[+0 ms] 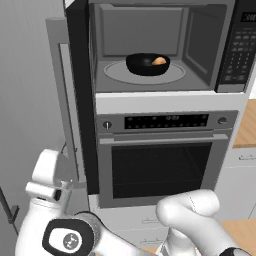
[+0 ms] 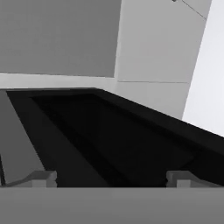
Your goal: Pick the squash from the sink and place it in the bowl. Then pick the bowl and place it in the microwave. Then close the microwave door and press the start button.
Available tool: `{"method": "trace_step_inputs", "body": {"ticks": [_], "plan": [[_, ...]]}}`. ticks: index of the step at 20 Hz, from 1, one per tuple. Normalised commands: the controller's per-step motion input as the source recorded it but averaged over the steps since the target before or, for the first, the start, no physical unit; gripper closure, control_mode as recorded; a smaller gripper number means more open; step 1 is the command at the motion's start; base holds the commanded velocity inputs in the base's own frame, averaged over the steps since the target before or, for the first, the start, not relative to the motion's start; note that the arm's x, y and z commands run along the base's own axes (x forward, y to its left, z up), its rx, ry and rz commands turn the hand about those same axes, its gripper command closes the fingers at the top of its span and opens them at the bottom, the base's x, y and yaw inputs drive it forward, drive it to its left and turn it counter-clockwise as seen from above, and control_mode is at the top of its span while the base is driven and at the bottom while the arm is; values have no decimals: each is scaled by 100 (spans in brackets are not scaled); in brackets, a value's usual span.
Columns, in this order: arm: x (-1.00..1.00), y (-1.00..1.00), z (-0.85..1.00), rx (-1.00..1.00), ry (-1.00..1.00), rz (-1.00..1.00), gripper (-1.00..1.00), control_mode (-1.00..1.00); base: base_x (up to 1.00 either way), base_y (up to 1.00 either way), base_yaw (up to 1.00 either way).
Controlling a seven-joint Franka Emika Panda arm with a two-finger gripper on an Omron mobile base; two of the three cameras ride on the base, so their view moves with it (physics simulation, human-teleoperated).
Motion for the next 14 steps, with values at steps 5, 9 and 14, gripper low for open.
{"method": "trace_step_inputs", "body": {"ticks": [5,9,14], "plan": [[0,-70,50,18,5,-4,-100,-100,0,0,0],[0,-81,52,16,10,0,-100,-100,0,0,0],[7,-86,50,10,11,0,-100,-100,0,0,0]]}}
